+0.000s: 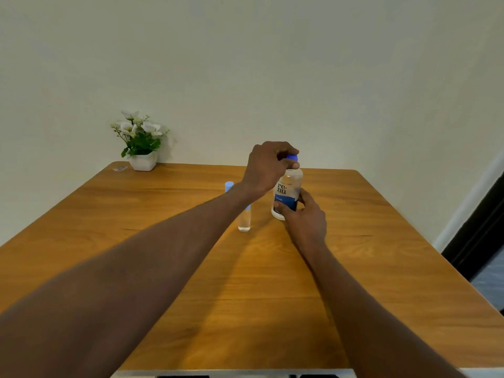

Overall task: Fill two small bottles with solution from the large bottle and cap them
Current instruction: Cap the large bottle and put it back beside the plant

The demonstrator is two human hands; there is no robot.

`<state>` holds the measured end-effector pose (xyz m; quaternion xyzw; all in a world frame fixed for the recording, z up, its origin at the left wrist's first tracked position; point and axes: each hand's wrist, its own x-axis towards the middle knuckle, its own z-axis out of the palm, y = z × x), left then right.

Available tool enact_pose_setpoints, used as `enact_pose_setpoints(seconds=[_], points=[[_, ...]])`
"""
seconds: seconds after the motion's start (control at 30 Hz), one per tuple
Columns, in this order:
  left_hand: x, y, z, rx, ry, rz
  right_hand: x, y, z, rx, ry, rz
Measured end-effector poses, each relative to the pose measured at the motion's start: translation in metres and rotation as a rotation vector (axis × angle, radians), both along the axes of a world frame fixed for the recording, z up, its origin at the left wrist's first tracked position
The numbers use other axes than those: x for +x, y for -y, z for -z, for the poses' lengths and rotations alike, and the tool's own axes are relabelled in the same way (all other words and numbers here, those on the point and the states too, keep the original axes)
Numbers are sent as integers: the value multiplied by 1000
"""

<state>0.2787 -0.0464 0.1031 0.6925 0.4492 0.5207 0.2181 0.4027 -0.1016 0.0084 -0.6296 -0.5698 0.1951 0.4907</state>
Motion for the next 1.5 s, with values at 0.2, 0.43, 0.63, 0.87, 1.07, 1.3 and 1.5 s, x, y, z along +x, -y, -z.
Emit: enact_pose_setpoints(seconds=[0.2,0.43,0.63,0.87,1.07,1.3,1.5], points=[[-3,1,5,30,6,29,1,0,-1,-18,10,-2],[3,-3,9,67,20,0,2,0,-4,-23,12,4],[7,-6,11,45,61,8,3,-2,-4,-19,4,-9],[0,-6,8,5,73,43,-2,-3,-2,-29,27,-7],[-4,-2,9,35,10,46,-4,-2,0,-25,48,-10],[-12,3,2,-30,13,97,-7,-1,0,-37,28,-18],[-11,1,0,-46,12,123,-5,-2,-2,-28,28,-3]])
